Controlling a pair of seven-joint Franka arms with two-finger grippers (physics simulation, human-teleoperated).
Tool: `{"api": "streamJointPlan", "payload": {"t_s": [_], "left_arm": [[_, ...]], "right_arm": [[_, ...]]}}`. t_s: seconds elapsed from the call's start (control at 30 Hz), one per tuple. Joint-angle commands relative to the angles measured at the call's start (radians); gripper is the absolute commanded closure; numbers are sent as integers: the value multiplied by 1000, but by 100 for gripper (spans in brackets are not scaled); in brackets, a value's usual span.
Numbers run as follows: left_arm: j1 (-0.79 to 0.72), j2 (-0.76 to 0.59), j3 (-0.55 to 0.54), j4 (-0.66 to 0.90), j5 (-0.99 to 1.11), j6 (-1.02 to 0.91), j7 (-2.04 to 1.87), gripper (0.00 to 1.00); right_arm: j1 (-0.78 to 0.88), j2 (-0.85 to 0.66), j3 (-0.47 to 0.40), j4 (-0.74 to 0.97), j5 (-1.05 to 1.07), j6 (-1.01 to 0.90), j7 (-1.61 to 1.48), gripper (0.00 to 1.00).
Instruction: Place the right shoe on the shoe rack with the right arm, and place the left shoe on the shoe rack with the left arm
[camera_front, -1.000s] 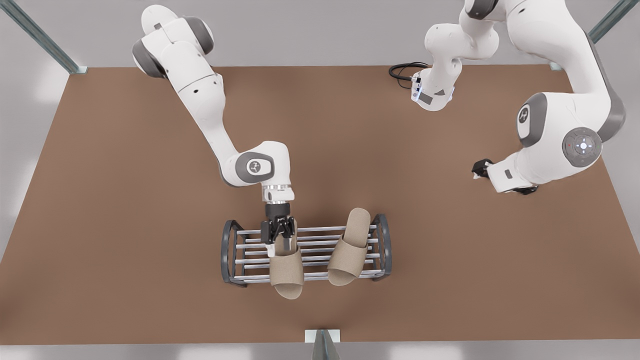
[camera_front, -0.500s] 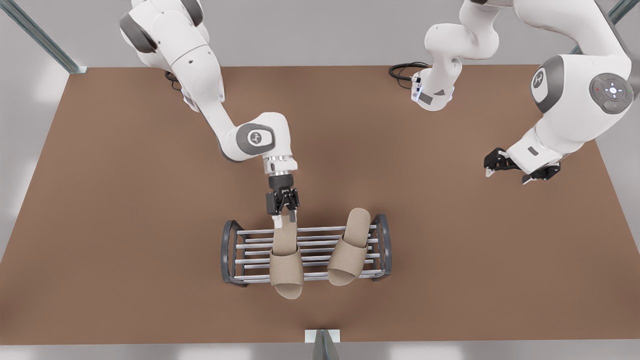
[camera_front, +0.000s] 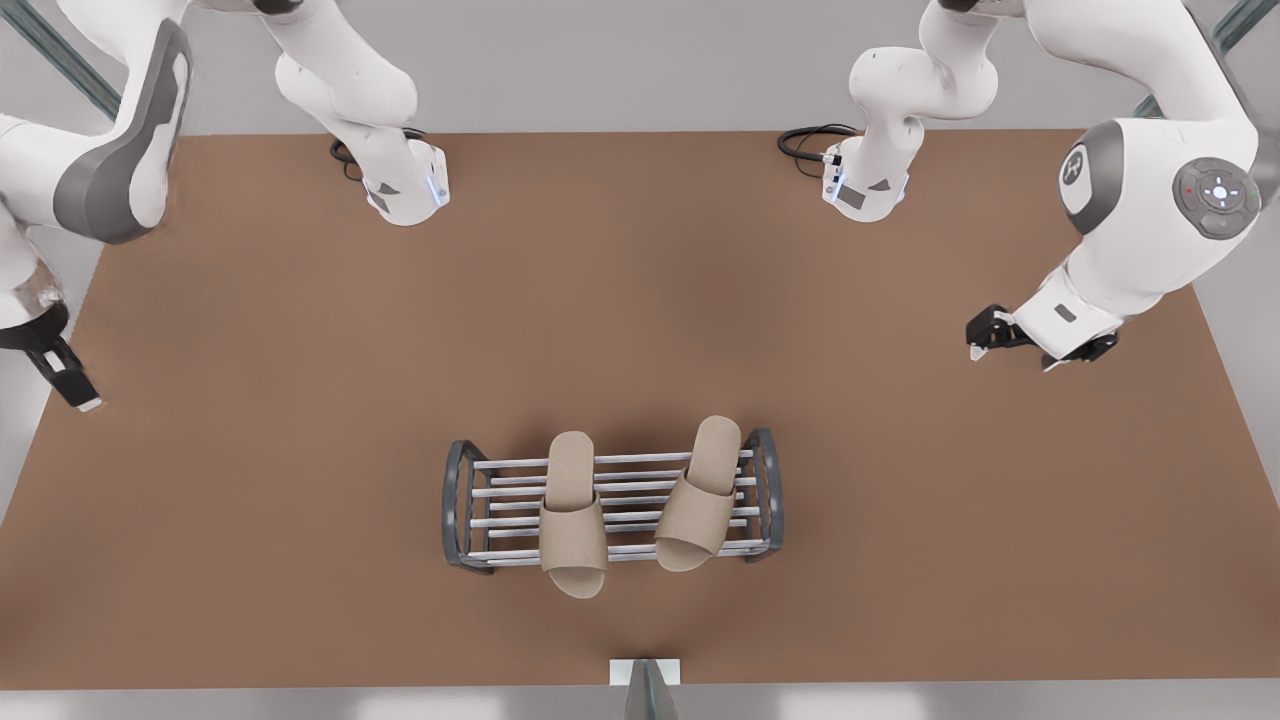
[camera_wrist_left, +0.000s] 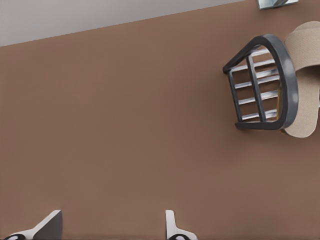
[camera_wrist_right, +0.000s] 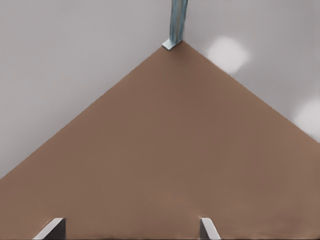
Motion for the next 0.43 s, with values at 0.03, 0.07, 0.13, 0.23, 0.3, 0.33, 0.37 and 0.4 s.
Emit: {"api": "streamJointPlan", "payload": {"t_s": [0.03,0.07,0.13,0.23,0.3,0.33,0.37,0.4], "left_arm": [[-1,19,0,6,1,-1,-65,0],[-1,19,0,6,1,-2,-67,0],[-1,27,0,6,1,-1,-65,0],[-1,29,0,6,2,-1,-65,0],[-1,35,0,6,2,1,-65,0],[-1,36,0,8,2,1,-65,0],[-1,39,0,11,2,1,-65,0],[-1,42,0,12,2,1,-65,0]], "right_arm": [[256,9,25,-8,144,-263,-564,0],[258,9,40,-6,143,-260,-566,0],[265,22,40,-5,146,-249,-564,0],[256,94,40,8,163,-115,-588,0],[253,203,39,158,167,-148,-583,0],[258,202,39,155,161,-149,-580,0],[255,202,39,152,154,-160,-581,0],[255,200,39,152,152,-160,-581,0]]}}
